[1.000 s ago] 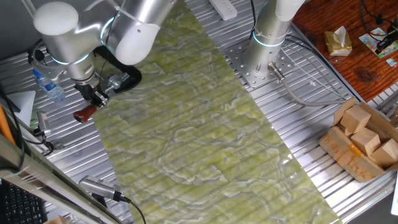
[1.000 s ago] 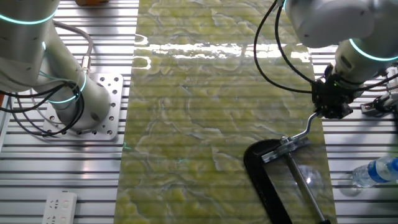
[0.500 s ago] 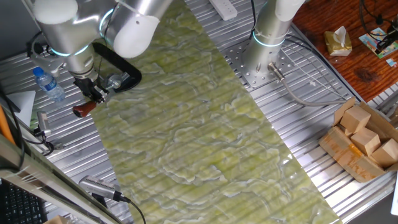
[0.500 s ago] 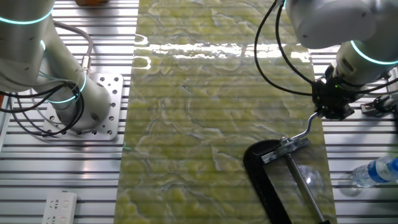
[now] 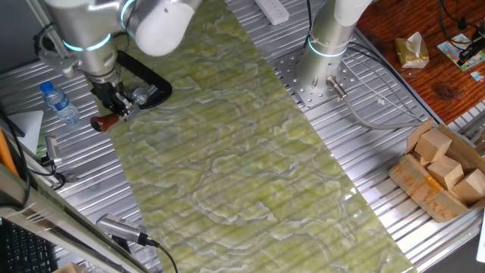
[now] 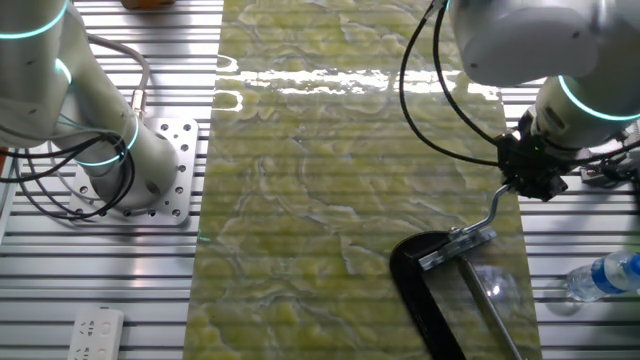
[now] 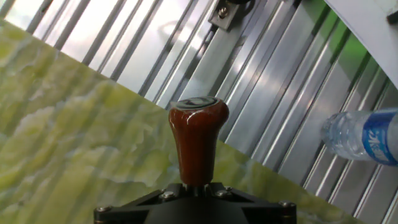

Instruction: Pull up the lever

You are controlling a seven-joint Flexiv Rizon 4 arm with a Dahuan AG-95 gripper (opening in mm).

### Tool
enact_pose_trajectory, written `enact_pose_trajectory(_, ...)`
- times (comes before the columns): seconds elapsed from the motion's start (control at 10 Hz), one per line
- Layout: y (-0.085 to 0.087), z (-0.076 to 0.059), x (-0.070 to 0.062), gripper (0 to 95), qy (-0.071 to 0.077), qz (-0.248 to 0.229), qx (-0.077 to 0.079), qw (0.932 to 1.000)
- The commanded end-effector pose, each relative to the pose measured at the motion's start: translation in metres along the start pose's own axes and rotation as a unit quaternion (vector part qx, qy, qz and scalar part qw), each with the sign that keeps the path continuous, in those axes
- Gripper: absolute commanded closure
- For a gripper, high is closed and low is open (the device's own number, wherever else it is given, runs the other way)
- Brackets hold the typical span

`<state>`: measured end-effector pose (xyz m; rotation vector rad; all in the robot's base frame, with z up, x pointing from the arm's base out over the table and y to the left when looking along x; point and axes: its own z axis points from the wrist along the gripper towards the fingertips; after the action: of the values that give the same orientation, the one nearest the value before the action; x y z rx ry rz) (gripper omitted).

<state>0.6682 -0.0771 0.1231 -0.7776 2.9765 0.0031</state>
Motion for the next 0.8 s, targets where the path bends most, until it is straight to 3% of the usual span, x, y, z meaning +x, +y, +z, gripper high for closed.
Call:
enact_pose_trajectory(0.1, -0.001, -0.010, 0.004, 95.0, -0.013, -0.012, 0.013, 0.9998)
enact_pose_trajectory(0.5, -0.001, -0.012, 0.011, 95.0, -0.025, -0.009, 0.004, 0.9996)
enact_pose_trajectory(0.7, 0.001, -0.018, 0.014, 95.0, -0.017, -0.017, 0.022, 0.9995)
enact_pose_trajectory(0.8, -0.002, -0.018, 0.018, 95.0, -0.025, -0.021, 0.020, 0.9993)
